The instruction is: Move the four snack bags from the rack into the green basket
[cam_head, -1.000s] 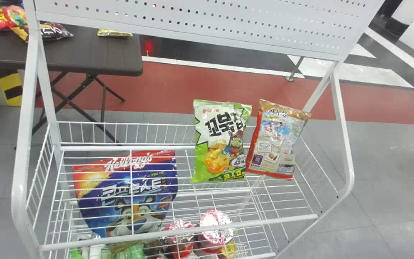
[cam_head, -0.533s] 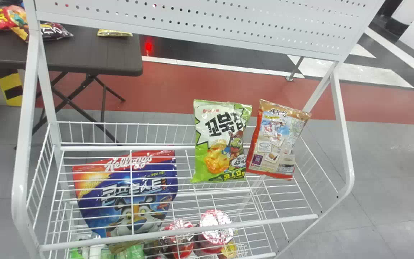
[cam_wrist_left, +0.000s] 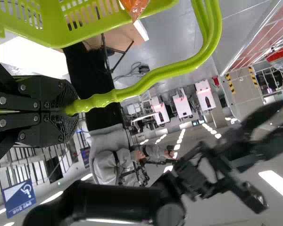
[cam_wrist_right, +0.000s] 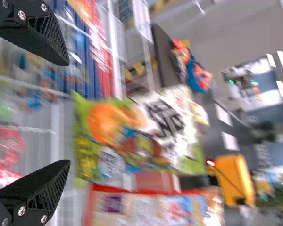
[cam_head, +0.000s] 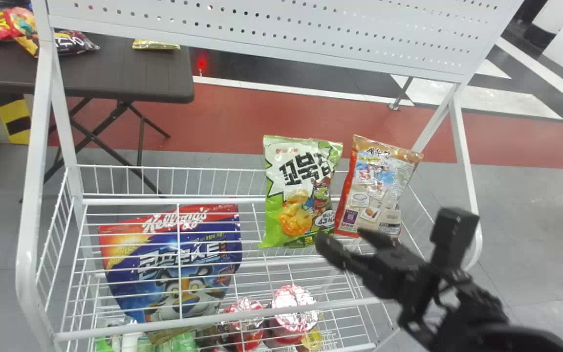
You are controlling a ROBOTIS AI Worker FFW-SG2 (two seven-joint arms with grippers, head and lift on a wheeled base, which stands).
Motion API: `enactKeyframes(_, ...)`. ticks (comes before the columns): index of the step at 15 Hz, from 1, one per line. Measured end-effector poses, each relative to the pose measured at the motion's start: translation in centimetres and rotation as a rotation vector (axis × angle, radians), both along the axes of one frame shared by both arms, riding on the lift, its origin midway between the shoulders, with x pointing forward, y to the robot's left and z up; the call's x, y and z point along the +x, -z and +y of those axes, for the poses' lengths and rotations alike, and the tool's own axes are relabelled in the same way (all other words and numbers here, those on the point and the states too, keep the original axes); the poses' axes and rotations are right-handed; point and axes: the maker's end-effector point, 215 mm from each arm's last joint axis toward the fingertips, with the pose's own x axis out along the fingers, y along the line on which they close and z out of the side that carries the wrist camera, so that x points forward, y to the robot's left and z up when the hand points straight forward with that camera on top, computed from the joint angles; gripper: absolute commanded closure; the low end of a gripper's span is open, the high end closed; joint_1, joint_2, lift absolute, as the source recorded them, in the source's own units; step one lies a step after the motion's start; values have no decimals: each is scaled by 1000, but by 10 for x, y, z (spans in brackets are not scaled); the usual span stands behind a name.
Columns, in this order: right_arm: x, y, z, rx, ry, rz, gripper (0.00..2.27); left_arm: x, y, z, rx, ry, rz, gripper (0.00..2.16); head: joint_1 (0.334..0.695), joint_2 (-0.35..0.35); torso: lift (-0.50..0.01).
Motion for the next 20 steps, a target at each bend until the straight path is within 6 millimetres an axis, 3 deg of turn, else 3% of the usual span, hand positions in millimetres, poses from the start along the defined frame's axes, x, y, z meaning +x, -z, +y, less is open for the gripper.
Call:
enactKeyframes(3,62,1,-8,-30,20,-47,83,0,1,2,6,-2,1,1585,695,-350,0)
enactKeyframes(6,100,11,5,-35,-2,-43,167,3,2,3,8,-1,-2,1585,695,-350,0)
enactKeyframes(7,109,16,11,-35,-12,-34,491,5,2,4,8,-2,-3,1585,695,-350,0)
enactKeyframes(8,115,19,16,-37,-20,-28,1028,6,2,5,7,-5,-4,1585,695,-350,0)
enactKeyframes(9,119,21,21,-43,-31,-22,1838,8,2,6,7,-8,-5,1585,695,-350,0)
enactKeyframes(11,119,29,34,-55,-55,9,2091,10,3,7,6,-13,-6,1585,695,-350,0)
enactKeyframes(15,99,14,45,-75,-80,-13,2111,10,2,7,3,-15,-9,1585,695,-350,0)
enactKeyframes(18,60,-10,42,-52,-77,-7,2108,11,1,6,2,-15,-13,1585,695,-350,0)
enactKeyframes(20,20,-11,37,-3,-66,73,2108,10,1,5,3,-15,-14,1585,695,-350,0)
